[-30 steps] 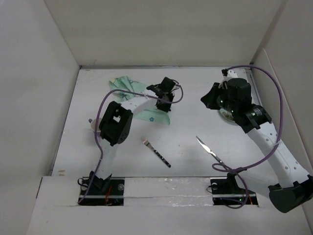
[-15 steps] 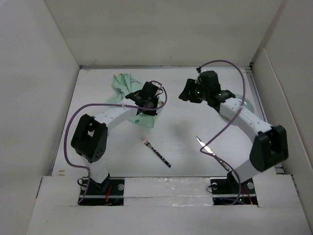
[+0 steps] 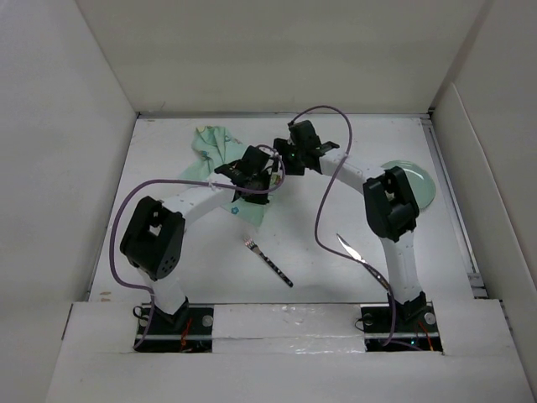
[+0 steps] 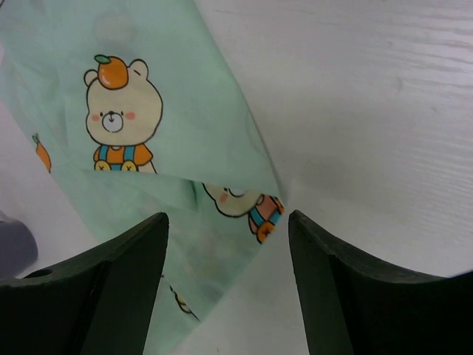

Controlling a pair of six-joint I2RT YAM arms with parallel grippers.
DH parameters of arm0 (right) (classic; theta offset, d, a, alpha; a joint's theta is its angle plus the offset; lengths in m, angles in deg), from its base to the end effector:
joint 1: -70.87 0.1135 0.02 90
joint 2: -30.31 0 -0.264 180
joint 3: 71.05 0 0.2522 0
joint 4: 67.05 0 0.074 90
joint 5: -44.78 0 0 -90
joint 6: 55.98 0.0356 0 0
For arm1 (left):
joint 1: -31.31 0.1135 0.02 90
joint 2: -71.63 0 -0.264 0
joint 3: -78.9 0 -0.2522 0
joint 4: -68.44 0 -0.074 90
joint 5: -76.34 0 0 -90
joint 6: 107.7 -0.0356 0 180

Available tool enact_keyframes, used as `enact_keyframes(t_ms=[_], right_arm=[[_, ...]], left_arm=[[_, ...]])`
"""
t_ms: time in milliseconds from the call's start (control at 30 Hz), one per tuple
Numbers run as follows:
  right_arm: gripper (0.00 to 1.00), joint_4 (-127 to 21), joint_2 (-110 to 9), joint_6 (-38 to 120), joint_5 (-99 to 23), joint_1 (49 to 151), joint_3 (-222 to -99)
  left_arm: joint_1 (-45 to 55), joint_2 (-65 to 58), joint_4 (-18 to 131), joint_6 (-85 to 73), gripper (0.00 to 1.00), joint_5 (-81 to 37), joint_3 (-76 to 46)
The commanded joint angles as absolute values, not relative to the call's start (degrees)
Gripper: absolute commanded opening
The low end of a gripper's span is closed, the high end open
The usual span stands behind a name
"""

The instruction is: Set the dinner table for one person

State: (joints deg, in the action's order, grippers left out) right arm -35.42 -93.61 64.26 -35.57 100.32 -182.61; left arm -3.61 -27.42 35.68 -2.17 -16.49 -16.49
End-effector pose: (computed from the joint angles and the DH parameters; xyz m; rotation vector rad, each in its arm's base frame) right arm 0.4256 0.2472 0.2028 -0.0705 2.4362 0.6930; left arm 0.3107 -0.2191 0.2309 0.4353 2.4072 -0.4632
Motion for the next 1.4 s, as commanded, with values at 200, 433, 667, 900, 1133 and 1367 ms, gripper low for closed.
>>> enact_keyframes(t_ms=[200, 433, 667, 900, 1133, 1367], right_arm=[[0.66, -36.24, -99.94, 72.43, -32.74, 102.16, -189.75], [0.0, -42.35, -98.72, 74.36, -29.76, 100.06, -190.9], [0.0, -50.2, -90.63, 78.67, -23.69, 95.57, -199.31], [0.0, -62.14, -74.39, 87.01, -22.36, 87.49, -198.57], [0.0, -62.88, -49.87, 91.85, -26.5, 83.09, -159.83], [0.0, -53.56, -37.37, 90.81, -30.28, 86.77, -131.66]], left_arm=[[-3.76, -22.59, 35.17, -3.38, 0.0, -18.31, -13.96], [-2.54, -23.56, 34.73, -3.64, 0.0, -19.45, -8.26], [1.42, -27.07, 30.87, -5.84, 0.0, -15.07, 10.45], [5.11, -31.03, 25.85, -5.4, 0.0, -11.2, 40.17], [5.64, -24.8, 32.43, -7.33, 0.0, -10.15, 28.91], [5.64, -21.18, 35.43, -7.95, 0.0, -1.46, 6.98]])
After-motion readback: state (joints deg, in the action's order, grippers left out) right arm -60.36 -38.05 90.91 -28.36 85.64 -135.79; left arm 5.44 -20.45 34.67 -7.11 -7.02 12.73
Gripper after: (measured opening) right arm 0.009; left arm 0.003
